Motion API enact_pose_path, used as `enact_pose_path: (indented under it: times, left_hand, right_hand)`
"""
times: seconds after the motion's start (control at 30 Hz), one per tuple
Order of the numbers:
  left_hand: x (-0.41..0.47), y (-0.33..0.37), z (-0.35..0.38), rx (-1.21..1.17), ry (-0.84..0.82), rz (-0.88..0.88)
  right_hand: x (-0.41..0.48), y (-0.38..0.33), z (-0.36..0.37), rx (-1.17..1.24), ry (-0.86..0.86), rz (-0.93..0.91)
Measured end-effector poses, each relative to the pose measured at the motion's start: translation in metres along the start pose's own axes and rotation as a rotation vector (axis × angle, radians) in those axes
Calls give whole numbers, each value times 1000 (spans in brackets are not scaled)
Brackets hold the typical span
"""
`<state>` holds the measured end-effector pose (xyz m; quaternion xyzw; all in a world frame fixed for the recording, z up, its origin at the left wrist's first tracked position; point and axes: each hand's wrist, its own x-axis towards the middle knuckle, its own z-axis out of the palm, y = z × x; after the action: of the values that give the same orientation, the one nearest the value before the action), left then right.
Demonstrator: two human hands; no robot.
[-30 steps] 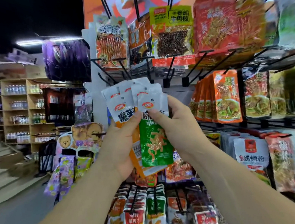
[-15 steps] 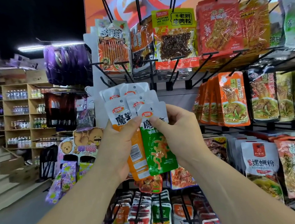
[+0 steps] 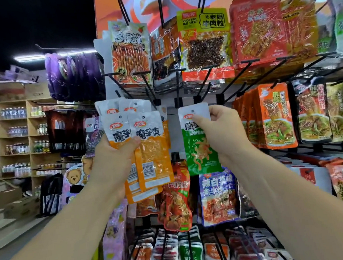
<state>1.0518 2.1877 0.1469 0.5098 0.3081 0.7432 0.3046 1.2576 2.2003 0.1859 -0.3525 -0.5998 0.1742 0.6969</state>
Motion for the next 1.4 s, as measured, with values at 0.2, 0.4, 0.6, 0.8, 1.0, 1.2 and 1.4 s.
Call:
enact_pose_path:
  times: [0.2,0.4,0.6,0.8,1.0,1.2,1.4]
  left_hand:
    - [2,-13,-1,30,-9,3]
    - [8,-8,-5,58,2,14]
    - [13,-8,-18,68,-14,4]
    - [14,-14,-20,68,-23,-12]
    - [13,-17,-23,83,-43,17]
    - [10,-17,-26,101,-48,6]
    - [11,-14,-28,148,-93,-15]
  right_hand:
    - [41,-20,11,-21,64,-15]
    - [58,-30,35,-32,44,6]
    - [65,-27,44,-22,107,-5]
    - [67,-23,45,-57,118,-30]
    - [68,-27,48,-76,119,-4]
    - [70,-28,52,-7,142,65]
    - [71,-28,53,-44,169,35]
